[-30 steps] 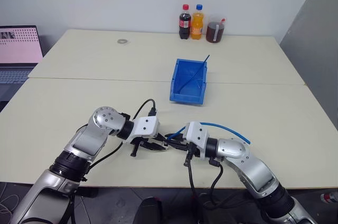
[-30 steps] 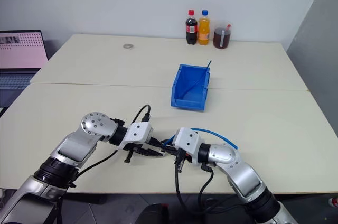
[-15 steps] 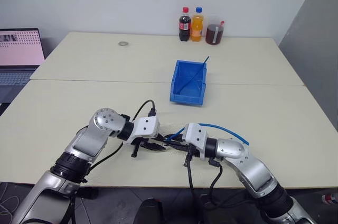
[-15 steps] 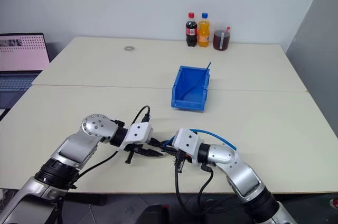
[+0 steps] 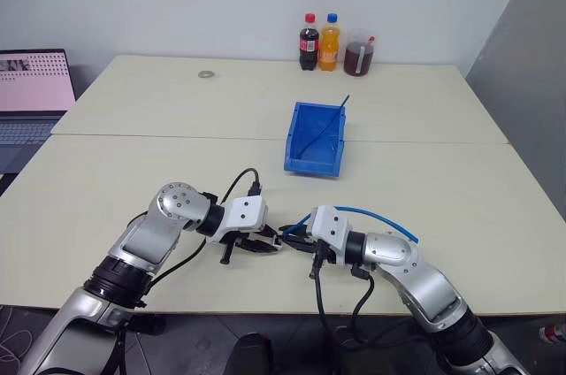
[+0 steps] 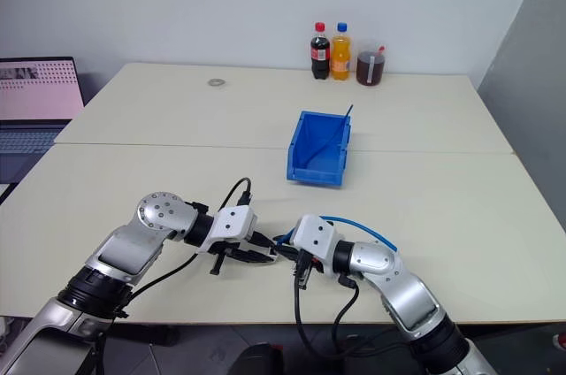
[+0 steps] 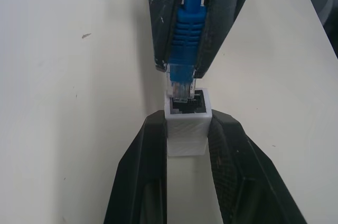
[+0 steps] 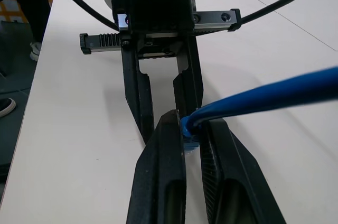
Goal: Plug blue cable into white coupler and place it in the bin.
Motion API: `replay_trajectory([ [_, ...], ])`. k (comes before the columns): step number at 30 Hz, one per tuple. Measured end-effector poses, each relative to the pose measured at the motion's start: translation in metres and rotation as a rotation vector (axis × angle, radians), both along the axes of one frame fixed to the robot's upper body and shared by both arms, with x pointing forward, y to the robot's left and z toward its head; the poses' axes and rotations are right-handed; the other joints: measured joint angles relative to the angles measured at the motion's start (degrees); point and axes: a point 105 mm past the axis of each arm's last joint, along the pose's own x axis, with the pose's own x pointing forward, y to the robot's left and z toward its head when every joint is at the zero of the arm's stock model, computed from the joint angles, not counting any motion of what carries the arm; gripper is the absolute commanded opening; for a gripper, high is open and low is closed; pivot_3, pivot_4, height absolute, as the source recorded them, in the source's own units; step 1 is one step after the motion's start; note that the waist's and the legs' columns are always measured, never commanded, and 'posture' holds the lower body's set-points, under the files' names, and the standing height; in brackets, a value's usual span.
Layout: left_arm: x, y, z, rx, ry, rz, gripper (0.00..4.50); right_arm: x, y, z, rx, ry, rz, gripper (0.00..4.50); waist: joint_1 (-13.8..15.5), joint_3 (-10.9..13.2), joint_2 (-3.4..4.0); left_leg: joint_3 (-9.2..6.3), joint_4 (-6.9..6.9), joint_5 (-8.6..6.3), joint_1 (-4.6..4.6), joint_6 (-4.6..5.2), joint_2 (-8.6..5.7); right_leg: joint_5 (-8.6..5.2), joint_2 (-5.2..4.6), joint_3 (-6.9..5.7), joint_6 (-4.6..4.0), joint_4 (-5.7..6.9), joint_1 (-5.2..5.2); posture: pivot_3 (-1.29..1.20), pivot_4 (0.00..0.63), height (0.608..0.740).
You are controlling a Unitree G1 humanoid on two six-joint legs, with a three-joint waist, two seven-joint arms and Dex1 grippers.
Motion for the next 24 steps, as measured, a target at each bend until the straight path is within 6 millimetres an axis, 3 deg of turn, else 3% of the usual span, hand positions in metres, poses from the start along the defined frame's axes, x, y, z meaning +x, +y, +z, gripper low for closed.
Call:
replay_trajectory([
  [12,0.0,-0.001,-0.002,-0.001,0.001,0.009,0.76,0.001,0.01,0.0,-0.021,-0.022,0.014,0.1,0.0,-0.2,0.07,0.0,0.0,0.0,0.03,0.0,0.01,-0.02,-0.02,0.0,-0.04,-0.01,0.01,0.0,0.15,0.74],
  [24,0.0,-0.003,-0.003,-0.003,0.0,0.008,0.76,-0.002,0.0,-0.011,-0.058,-0.001,0.001,0.09,0.1,-0.5,0.1,0.0,0.0,0.0,0.05,0.01,0.01,-0.17,-0.08,0.04,-0.28,-0.03,0.04,0.0,0.15,0.74],
])
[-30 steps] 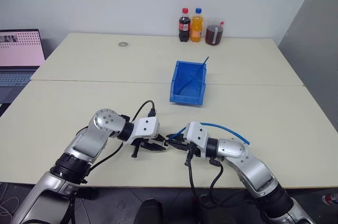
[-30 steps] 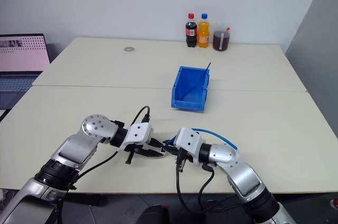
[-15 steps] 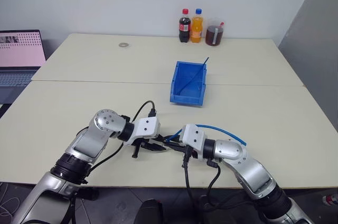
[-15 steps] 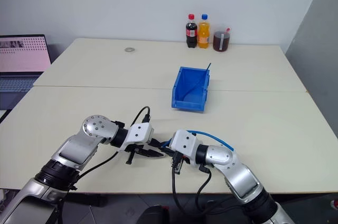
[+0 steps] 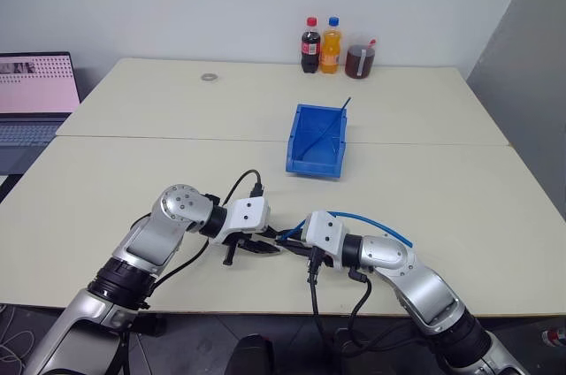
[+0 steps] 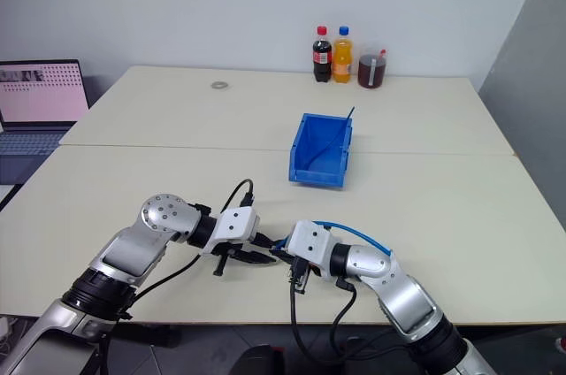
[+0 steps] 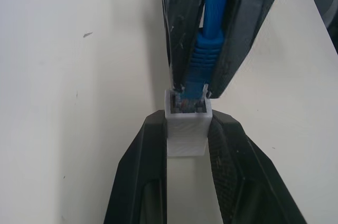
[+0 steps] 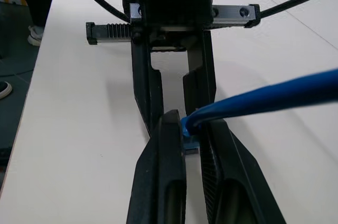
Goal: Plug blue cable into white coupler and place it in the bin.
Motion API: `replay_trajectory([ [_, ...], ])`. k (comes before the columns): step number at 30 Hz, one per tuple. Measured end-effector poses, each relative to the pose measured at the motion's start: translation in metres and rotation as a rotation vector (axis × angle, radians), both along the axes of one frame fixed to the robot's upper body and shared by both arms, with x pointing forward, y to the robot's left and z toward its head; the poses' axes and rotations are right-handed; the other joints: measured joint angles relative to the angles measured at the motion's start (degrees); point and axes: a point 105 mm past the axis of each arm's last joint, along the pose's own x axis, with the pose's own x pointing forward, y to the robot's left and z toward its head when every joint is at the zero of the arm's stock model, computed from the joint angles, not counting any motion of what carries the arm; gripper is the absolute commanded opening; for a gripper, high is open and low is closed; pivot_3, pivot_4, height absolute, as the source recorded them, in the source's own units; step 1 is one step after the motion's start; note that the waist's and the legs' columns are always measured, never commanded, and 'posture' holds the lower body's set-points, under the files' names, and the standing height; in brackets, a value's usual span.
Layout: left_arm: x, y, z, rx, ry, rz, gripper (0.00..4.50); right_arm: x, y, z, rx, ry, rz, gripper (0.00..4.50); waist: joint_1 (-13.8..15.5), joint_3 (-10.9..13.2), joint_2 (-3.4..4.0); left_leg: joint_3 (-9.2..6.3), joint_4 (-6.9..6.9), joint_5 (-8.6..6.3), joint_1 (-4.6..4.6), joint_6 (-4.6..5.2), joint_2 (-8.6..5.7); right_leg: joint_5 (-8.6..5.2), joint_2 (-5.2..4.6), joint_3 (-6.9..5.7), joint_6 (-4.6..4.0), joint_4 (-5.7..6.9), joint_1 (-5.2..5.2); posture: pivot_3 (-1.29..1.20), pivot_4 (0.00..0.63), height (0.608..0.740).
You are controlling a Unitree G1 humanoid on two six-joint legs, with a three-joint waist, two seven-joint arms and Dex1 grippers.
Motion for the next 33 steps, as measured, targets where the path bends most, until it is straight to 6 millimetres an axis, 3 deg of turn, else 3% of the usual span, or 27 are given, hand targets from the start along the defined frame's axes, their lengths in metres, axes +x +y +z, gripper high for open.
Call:
replay_trajectory([
  [13,0.0,0.002,-0.001,-0.004,0.002,0.011,0.76,0.005,0.002,0.0,0.03,0.04,0.013,0.09,0.0,0.0,0.01,-0.01,-0.03,0.0,0.12,0.01,0.01,0.0,0.01,0.03,-0.01,-0.01,0.03,0.0,0.15,0.74],
  [33,-0.002,0.003,-0.005,0.002,0.015,0.023,0.76,0.008,0.012,-0.001,-0.085,0.051,0.078,0.09,-0.2,-0.6,0.19,0.09,-0.52,0.0,0.79,0.01,0.05,-0.13,0.01,0.31,-0.22,-0.05,0.04,0.0,0.15,0.74],
])
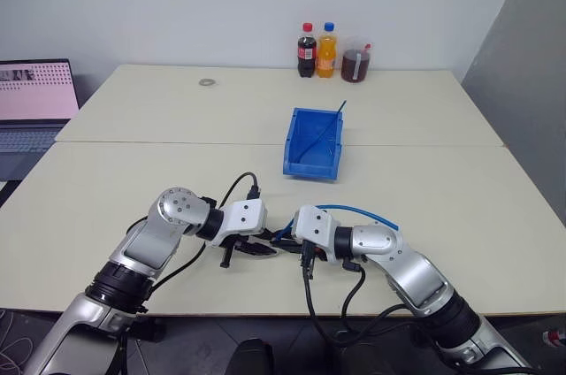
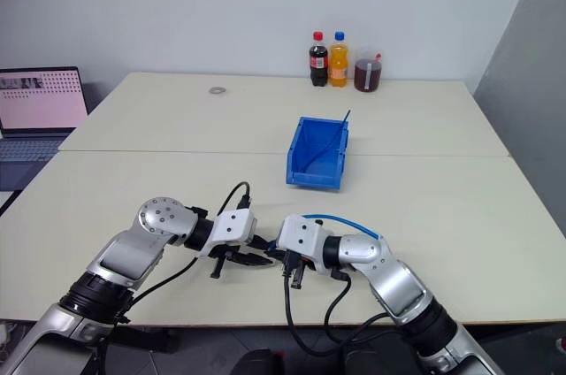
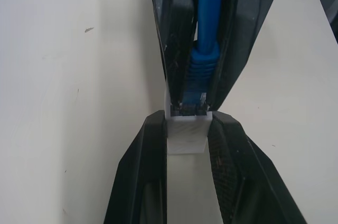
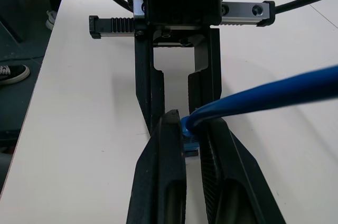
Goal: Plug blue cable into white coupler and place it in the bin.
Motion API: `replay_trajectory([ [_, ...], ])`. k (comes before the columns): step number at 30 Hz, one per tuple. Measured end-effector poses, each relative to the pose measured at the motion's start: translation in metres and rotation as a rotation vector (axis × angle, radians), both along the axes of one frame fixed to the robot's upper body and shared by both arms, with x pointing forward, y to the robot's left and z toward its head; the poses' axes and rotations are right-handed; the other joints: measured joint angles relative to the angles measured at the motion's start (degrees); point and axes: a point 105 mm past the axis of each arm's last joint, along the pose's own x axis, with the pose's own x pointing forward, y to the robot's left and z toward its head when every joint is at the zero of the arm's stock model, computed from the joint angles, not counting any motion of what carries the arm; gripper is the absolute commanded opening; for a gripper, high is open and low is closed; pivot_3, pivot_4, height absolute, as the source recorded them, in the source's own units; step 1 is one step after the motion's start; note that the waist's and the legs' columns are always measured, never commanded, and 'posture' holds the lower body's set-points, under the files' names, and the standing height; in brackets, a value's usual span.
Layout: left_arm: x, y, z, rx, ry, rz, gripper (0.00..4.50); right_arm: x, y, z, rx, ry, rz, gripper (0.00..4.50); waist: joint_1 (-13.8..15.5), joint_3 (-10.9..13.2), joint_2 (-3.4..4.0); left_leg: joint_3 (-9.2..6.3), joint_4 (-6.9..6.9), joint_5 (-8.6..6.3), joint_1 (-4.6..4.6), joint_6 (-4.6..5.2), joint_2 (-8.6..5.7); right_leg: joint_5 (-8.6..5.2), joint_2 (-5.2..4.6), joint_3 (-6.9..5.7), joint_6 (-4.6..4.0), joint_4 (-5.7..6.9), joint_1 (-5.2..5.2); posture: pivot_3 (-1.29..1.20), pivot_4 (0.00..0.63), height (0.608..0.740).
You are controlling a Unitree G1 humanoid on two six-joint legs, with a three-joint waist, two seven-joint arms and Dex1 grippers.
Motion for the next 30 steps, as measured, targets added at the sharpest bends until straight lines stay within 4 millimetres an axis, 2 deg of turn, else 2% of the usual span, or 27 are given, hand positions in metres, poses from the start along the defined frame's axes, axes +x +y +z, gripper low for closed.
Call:
replay_trajectory([
  [18,0.001,0.004,-0.004,-0.004,0.003,0.039,0.76,0.005,0.007,0.0,-0.019,0.006,-0.02,0.09,0.0,-0.2,0.25,-0.02,-0.05,0.0,0.02,0.0,0.02,-0.02,-0.11,0.01,-0.02,-0.06,-0.01,0.0,0.15,0.74],
  [20,0.001,0.004,-0.004,-0.017,0.003,0.057,1.46,0.006,0.004,0.001,-0.008,0.008,-0.035,0.09,0.1,-0.2,0.32,-0.03,-0.04,0.0,-0.01,0.0,-0.02,-0.02,-0.15,0.01,-0.02,-0.06,-0.01,0.0,0.15,0.74],
  [21,0.001,0.004,-0.005,-0.025,0.001,0.069,1.48,0.006,0.002,0.001,-0.002,0.011,-0.044,0.09,0.2,-0.1,0.3,-0.05,-0.03,0.0,-0.03,0.0,-0.01,-0.03,-0.2,0.0,-0.02,-0.09,-0.02,0.0,0.15,0.74],
  [22,0.001,0.004,-0.007,-0.028,0.004,0.08,1.82,0.006,0.001,0.002,0.002,0.008,-0.047,0.09,0.2,-0.1,0.27,-0.04,-0.02,0.0,-0.05,0.0,0.0,-0.03,-0.23,0.02,-0.01,-0.09,-0.04,0.0,0.15,0.74],
  [25,-0.003,0.007,-0.015,-0.036,0.032,0.104,2.41,0.006,-0.005,0.006,0.015,0.007,-0.058,0.09,0.0,0.4,-0.04,-0.03,-0.04,0.01,-0.19,0.0,0.04,-0.02,-0.22,-0.01,-0.02,-0.1,-0.16,0.0,0.15,0.74],
  [28,-0.004,0.01,-0.011,-0.051,0.033,0.121,2.96,0.005,-0.011,0.009,0.026,0.022,-0.072,0.09,0.0,0.6,-0.27,-0.04,-0.1,0.0,-0.46,0.0,0.05,-0.05,-0.19,-0.05,-0.07,-0.09,-0.13,0.0,0.15,0.74],
  [30,-0.006,0.013,-0.007,-0.076,0.029,0.143,3.48,0.005,-0.015,0.013,0.044,0.045,-0.091,0.09,0.0,0.8,-0.28,-0.08,-0.11,0.0,-0.8,0.0,0.07,-0.01,-0.18,-0.1,0.03,-0.08,-0.36,0.0,0.15,0.74],
])
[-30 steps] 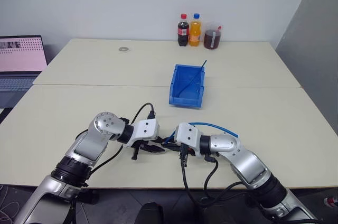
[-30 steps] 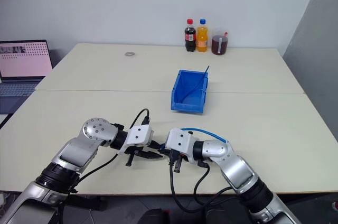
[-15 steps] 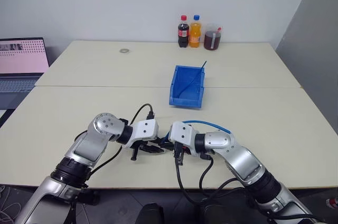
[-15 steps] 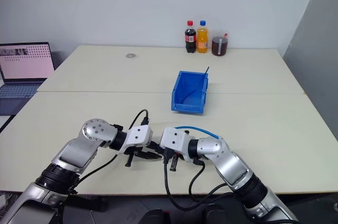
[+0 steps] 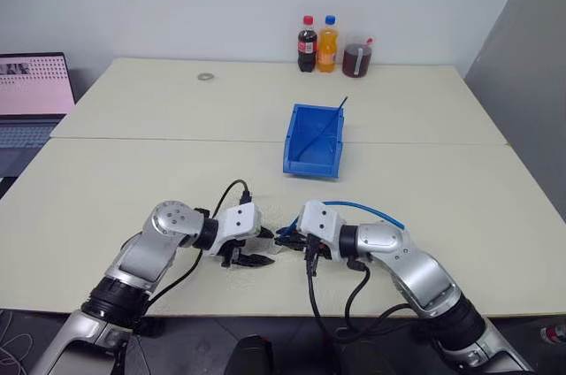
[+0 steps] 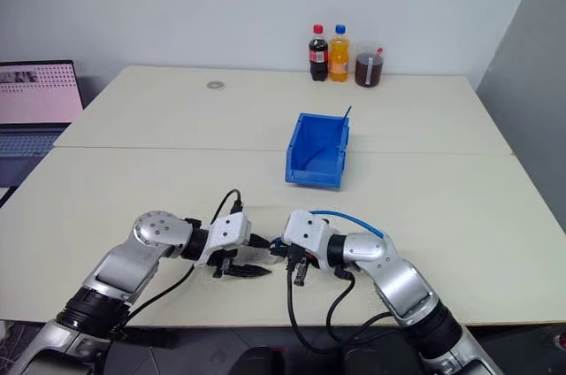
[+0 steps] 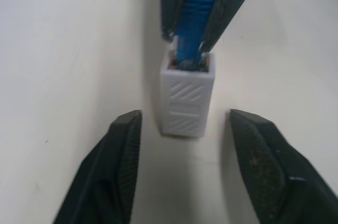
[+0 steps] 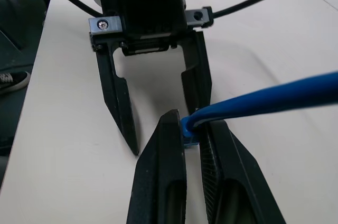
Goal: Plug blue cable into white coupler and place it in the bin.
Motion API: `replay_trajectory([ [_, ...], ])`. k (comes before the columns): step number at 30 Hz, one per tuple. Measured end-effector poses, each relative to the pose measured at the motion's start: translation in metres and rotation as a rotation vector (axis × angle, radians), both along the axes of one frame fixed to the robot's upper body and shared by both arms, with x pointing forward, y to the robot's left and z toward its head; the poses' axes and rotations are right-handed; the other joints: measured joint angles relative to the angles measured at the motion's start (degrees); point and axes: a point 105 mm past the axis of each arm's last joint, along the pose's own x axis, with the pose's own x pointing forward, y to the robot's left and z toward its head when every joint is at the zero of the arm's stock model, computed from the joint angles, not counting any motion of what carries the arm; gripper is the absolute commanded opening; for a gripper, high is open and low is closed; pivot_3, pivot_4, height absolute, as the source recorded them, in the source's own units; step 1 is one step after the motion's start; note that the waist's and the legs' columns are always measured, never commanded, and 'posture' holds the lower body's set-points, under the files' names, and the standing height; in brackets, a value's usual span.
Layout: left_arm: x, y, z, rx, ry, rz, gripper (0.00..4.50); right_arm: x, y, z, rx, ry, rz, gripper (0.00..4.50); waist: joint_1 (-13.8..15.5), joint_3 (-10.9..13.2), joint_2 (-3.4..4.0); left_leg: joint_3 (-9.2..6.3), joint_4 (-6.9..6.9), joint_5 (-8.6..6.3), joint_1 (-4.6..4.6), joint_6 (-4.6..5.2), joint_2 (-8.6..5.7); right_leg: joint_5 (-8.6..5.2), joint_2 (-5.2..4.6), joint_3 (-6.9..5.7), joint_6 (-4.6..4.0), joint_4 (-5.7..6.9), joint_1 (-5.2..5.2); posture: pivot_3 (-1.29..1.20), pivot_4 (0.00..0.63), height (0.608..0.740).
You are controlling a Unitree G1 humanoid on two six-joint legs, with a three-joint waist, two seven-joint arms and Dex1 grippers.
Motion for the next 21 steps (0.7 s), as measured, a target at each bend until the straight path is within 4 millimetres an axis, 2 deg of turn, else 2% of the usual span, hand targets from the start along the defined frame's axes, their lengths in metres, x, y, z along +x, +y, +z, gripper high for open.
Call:
replay_trajectory([
  [4,0.007,0.007,0.018,-0.093,-0.011,0.112,4.4,0.012,-0.015,0.011,0.046,0.063,-0.113,0.09,0.2,0.3,-0.13,-0.14,0.06,0.01,-0.58,0.0,-0.03,0.14,0.05,-0.16,0.25,0.05,-0.51,0.0,0.15,0.74],
  [5,0.01,0.011,0.024,-0.117,-0.014,0.151,4.5,0.016,-0.02,0.014,0.06,0.082,-0.146,0.09,0.2,0.4,-0.14,-0.12,0.06,0.01,-0.58,0.0,-0.04,0.14,0.05,-0.16,0.25,0.05,-0.51,0.0,0.15,0.74],
  [8,0.021,0.016,0.045,-0.187,-0.043,0.246,4.5,0.036,-0.037,0.037,0.166,0.128,-0.267,0.09,0.0,1.1,-0.32,-0.1,0.07,0.01,-0.59,0.0,-0.04,0.19,0.08,-0.16,0.33,0.05,-0.52,0.0,0.15,0.74],
  [12,0.047,0.017,0.083,-0.256,-0.179,0.363,4.5,0.062,-0.053,0.091,0.309,0.075,-0.351,0.09,0.0,1.5,-0.37,-0.09,0.07,0.01,-0.67,-0.01,-0.06,0.22,0.12,-0.22,0.37,0.05,-0.58,0.0,0.15,0.74],
  [14,0.058,0.018,0.104,-0.277,-0.256,0.397,4.5,0.076,-0.06,0.111,0.363,0.051,-0.393,0.09,0.0,1.5,-0.38,-0.09,0.04,0.01,-0.69,-0.01,-0.08,0.23,0.12,-0.21,0.37,0.01,-0.58,0.0,0.15,0.74],
  [16,0.066,0.016,0.118,-0.284,-0.306,0.41,4.5,0.095,-0.064,0.12,0.397,0.073,-0.441,0.09,0.0,1.5,-0.38,-0.02,0.03,0.01,-0.74,-0.01,-0.11,0.25,0.12,-0.2,0.32,0.01,-0.64,0.0,0.15,0.74],
  [21,0.083,0.004,0.131,-0.274,-0.375,0.412,4.5,0.144,-0.066,0.128,0.407,0.127,-0.552,0.09,-0.2,1.5,-0.36,0.07,0.03,0.01,-0.91,-0.01,-0.14,0.39,0.1,-0.18,0.09,0.0,-0.81,0.0,0.15,0.74],
])
